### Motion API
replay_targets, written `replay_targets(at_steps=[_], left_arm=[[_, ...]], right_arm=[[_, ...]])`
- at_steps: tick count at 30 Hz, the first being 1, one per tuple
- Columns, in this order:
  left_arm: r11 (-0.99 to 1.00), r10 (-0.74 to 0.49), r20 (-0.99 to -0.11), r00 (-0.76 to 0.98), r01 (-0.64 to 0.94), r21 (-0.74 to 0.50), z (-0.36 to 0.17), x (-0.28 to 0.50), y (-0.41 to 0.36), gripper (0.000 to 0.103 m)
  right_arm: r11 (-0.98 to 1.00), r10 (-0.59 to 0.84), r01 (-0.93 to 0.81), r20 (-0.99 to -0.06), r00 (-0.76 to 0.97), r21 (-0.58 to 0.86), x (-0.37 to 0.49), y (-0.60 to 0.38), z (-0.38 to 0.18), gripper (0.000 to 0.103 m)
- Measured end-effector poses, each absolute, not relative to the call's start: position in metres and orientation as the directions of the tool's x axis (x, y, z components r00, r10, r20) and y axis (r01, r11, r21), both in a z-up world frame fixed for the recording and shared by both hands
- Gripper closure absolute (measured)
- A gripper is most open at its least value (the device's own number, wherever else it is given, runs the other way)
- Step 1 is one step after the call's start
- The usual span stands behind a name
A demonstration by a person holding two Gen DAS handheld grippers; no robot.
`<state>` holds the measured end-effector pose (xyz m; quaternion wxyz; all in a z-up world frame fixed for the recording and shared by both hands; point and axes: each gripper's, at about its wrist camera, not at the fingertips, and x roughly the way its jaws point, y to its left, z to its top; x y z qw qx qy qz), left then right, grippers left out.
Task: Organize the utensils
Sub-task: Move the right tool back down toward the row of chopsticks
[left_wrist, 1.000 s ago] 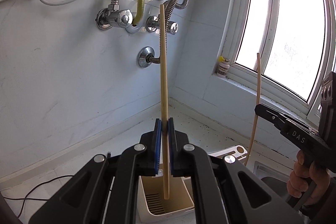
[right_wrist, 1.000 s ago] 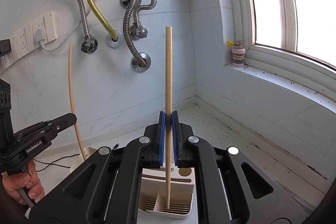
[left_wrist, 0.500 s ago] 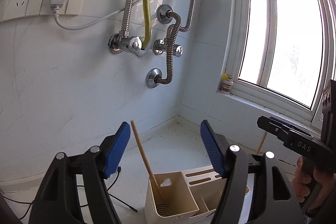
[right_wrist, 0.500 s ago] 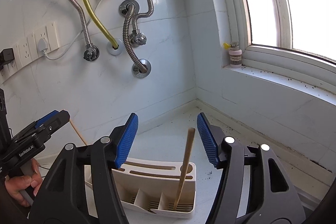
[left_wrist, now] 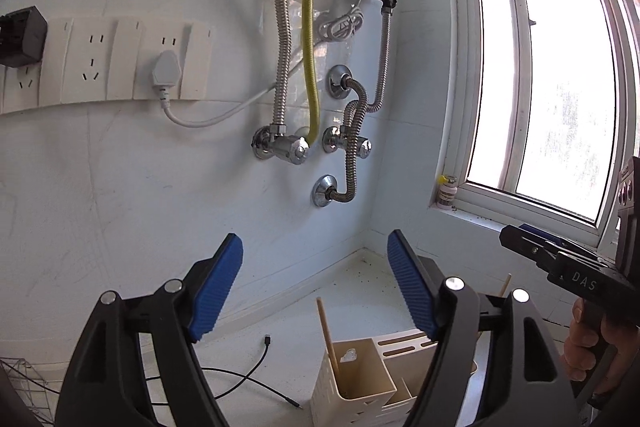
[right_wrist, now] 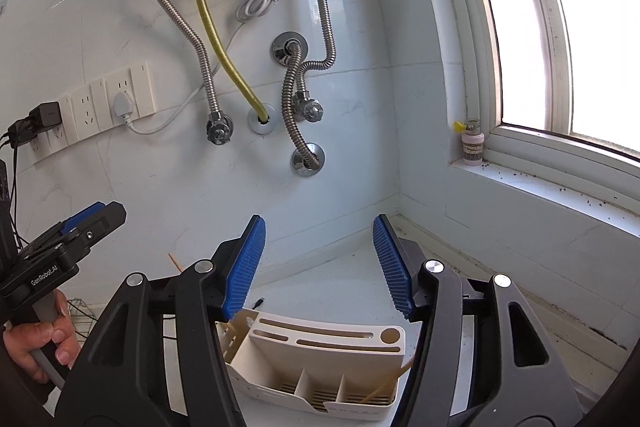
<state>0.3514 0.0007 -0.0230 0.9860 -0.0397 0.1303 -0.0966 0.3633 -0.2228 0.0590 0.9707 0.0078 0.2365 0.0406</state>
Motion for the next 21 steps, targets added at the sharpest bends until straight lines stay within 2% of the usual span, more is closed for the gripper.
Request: replay_targets(at_steps=[4,8,10,21], left_arm=[[0.986,-0.144,-0.228,0.963,0.120,-0.116,-0.008,0.326,0.027,0.019],[0.990,-0.077,-0.218,0.973,0.050,-0.128,0.004,0.292,0.055,0.014],[0.993,-0.043,-0.230,0.972,0.015,-0.120,0.007,0.276,0.068,0.007],[0.983,0.127,-0.333,0.934,-0.163,-0.083,-0.012,0.190,0.128,0.005]], right_arm=[[0.992,0.128,-0.121,-0.447,0.886,0.045,0.353,-0.203,0.068,0.049],[0.983,0.182,-0.175,-0.442,0.878,0.058,0.341,-0.179,0.071,0.049],[0.977,0.211,-0.203,-0.446,0.870,0.068,0.335,-0.166,0.069,0.041],[0.935,0.353,-0.313,-0.514,0.782,0.166,0.296,-0.107,0.030,0.017]])
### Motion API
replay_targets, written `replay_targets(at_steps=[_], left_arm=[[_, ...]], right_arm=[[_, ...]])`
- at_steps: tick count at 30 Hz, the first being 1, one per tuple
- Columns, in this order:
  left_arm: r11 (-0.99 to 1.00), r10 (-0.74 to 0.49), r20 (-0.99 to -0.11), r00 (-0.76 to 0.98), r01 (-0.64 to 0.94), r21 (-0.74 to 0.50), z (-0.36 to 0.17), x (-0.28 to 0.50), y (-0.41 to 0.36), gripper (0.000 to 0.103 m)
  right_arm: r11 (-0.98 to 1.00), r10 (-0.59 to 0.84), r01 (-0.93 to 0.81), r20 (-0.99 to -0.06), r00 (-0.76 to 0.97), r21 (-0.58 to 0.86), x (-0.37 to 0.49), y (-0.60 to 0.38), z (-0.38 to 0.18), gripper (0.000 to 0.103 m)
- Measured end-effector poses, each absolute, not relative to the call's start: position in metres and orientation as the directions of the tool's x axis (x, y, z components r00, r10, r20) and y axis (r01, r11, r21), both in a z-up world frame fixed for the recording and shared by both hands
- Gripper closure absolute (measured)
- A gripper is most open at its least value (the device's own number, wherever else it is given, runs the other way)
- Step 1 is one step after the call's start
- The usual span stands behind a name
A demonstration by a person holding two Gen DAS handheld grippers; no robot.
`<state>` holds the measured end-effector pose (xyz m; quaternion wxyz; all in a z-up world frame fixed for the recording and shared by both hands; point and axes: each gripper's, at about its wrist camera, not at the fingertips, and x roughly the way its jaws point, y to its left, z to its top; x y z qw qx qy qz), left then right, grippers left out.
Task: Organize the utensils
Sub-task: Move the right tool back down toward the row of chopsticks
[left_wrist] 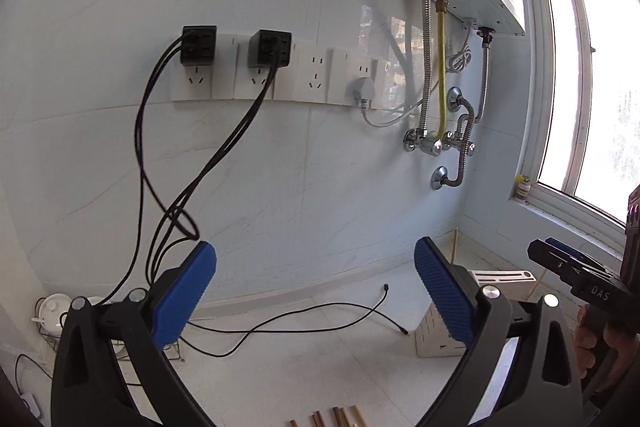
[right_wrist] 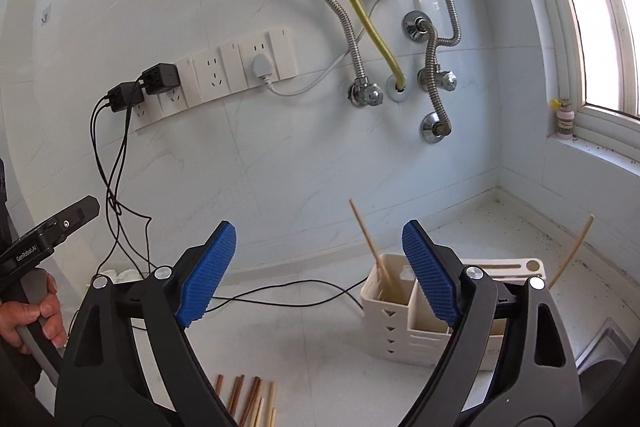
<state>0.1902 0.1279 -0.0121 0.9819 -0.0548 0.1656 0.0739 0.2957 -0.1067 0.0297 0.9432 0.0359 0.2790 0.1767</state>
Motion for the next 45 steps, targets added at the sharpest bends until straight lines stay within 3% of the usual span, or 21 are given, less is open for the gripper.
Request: replay_targets(at_steps=[7,24,36,45], left_arm=[[0.964,0.165,-0.460,0.873,-0.241,-0.111,-0.049,0.155,0.151,0.005],[0.931,0.034,-0.815,0.579,-0.316,-0.185,-0.199,0.146,0.153,0.005],[0.927,0.012,-0.912,0.410,-0.347,-0.144,-0.254,0.166,0.137,0.005],[0.923,0.027,-0.950,0.312,-0.373,-0.096,-0.278,0.185,0.137,0.005]], right_arm=[[0.924,0.379,-0.325,-0.599,0.706,0.203,0.273,-0.090,-0.006,0.009],[0.949,0.280,-0.273,-0.822,0.495,0.159,0.242,-0.085,-0.098,0.008],[0.957,0.219,-0.260,-0.913,0.343,0.132,0.232,-0.087,-0.146,0.008],[0.928,0.096,-0.371,-0.964,0.249,-0.004,0.221,-0.064,-0.175,0.009]])
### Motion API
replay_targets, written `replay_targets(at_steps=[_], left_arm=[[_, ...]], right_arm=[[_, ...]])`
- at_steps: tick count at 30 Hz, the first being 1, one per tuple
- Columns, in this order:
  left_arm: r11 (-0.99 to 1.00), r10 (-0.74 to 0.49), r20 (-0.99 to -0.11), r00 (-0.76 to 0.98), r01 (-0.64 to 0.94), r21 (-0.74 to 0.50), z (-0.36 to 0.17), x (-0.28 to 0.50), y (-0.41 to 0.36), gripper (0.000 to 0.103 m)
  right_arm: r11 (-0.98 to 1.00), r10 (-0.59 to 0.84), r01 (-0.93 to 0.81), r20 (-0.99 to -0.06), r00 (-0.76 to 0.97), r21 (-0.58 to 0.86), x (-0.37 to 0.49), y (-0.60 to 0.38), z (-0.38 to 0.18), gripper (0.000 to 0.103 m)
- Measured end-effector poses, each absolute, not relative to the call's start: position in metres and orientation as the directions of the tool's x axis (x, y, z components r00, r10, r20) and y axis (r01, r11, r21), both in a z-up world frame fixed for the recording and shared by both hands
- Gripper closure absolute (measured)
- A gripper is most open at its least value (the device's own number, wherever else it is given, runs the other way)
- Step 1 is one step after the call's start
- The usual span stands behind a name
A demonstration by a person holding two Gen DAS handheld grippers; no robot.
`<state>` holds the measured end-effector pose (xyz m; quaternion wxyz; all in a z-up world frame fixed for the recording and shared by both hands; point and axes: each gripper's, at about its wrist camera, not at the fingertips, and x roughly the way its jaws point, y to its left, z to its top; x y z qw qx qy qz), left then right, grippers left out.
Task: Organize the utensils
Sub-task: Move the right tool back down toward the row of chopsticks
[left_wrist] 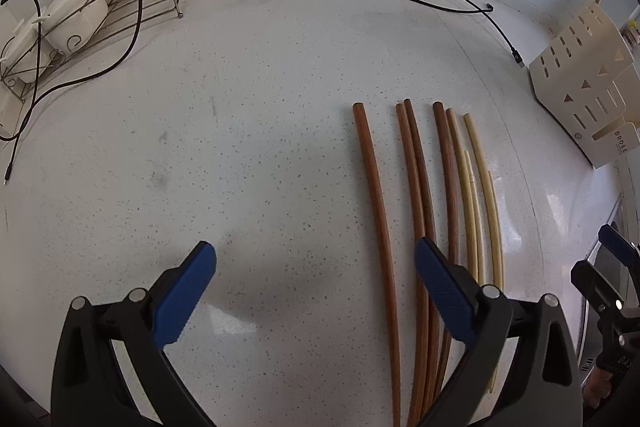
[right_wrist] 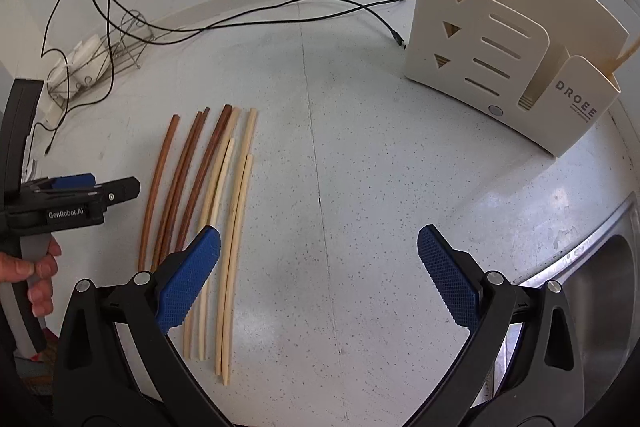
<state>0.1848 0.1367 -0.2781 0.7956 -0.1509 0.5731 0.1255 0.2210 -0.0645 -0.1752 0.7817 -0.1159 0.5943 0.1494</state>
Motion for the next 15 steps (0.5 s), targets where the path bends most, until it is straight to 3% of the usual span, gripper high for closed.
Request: replay_targets(at_steps=[15], left_arm=[[0.928,0.069,-0.970,0.234,-0.372,-0.023,-0.301,0.206,0.131,0.005]], right_arm=[[0.861,-0.052,-0.484,-0.974,0.220,-0.155,0.213,-0.030,-0.205,0.013]])
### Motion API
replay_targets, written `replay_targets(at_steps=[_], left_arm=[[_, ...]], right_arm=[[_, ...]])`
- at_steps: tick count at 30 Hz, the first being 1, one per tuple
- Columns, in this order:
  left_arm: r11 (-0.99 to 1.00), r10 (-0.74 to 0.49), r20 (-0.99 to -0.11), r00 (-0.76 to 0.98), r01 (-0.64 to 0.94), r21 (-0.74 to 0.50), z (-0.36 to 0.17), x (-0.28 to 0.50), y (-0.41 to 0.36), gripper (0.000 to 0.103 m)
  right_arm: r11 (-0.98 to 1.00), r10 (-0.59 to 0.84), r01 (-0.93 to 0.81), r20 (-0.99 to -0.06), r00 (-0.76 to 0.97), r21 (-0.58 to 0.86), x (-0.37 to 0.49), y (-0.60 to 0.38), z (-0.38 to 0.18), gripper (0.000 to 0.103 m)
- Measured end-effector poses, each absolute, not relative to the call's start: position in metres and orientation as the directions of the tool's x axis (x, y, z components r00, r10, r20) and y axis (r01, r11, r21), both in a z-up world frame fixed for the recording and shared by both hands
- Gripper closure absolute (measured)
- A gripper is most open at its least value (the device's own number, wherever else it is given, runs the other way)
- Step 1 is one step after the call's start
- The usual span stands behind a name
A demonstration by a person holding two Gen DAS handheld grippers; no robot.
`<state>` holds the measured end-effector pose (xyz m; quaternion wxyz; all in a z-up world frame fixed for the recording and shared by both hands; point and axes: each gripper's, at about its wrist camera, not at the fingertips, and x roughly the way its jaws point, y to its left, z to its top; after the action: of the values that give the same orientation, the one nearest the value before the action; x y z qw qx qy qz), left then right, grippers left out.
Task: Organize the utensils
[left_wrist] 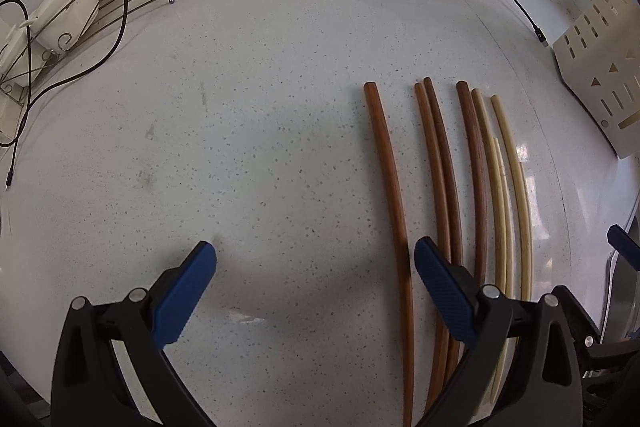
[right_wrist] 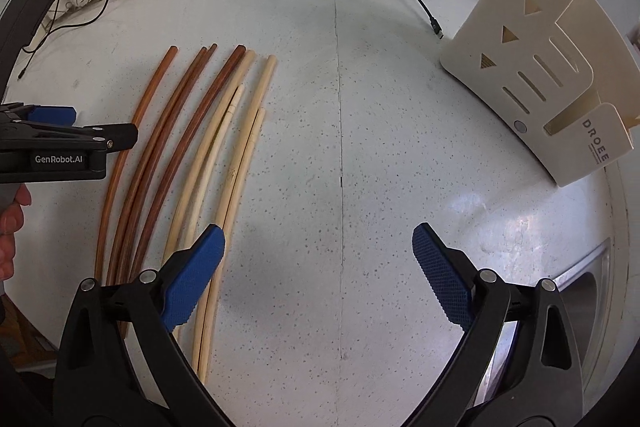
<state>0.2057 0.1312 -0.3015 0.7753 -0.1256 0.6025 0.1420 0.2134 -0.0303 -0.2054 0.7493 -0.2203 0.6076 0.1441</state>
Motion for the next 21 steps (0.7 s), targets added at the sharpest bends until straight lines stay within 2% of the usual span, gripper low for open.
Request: replay_targets(at_steps=[8,15,21], left_arm=[[0.931,0.071,-0.976,0.208,-0.365,-0.010,-0.301,0.211,0.133,0.005],[0.935,0.060,-0.980,0.192,-0.355,-0.012,-0.300,0.214,0.136,0.007],[0.934,0.063,-0.979,0.196,-0.358,-0.011,-0.303,0.214,0.136,0.008]], right_arm=[[0.844,-0.085,-0.503,-0.973,0.216,-0.185,0.209,-0.026,-0.215,0.013],[0.835,-0.102,-0.515,-0.974,0.202,-0.194,0.207,-0.022,-0.222,0.019],[0.843,-0.106,-0.505,-0.978,0.179,-0.183,0.208,-0.024,-0.225,0.019]])
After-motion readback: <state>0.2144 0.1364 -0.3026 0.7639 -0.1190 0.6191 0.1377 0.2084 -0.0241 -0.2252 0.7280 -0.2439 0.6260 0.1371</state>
